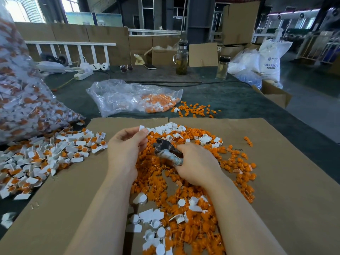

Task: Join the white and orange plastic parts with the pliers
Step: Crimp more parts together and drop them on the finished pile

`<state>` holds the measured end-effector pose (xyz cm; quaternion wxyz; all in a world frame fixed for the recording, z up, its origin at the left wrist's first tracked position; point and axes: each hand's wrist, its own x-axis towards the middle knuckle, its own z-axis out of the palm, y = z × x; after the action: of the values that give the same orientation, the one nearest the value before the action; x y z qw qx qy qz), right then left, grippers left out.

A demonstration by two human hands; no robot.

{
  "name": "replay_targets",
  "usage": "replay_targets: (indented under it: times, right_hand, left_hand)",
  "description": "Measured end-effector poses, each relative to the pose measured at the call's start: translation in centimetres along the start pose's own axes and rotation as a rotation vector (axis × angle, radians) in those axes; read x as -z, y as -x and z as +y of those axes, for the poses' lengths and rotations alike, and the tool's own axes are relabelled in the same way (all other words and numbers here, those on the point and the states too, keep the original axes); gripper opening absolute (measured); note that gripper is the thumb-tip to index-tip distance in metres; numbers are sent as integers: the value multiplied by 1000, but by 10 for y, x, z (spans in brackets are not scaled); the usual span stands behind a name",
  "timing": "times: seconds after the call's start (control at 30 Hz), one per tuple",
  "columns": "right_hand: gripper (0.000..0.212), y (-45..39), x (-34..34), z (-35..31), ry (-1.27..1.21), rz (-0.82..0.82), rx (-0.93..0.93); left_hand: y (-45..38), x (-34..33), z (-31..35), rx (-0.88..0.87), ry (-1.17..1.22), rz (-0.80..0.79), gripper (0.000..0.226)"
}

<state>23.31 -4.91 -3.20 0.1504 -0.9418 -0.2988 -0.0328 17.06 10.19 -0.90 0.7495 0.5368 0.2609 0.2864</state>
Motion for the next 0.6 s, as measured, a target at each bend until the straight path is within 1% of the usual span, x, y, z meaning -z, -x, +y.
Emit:
replay_targets:
  times: [0.17,0.37,0.5,0.6]
  right_hand:
    - [27,1,1,-5,-51,-23,33]
    - [20,2,1,-12,-17,-69,53]
    - [23,2,1,-13,2,-80,62]
    - [19,2,1,-10,-67,-66,27]
  left_hand:
    - [2,0,1,7,4,-4,14]
    - [2,0,1,5,-2,-5,13]
    - [2,0,1,8,-1,4,13]
    - [1,0,2,29,21,11,13]
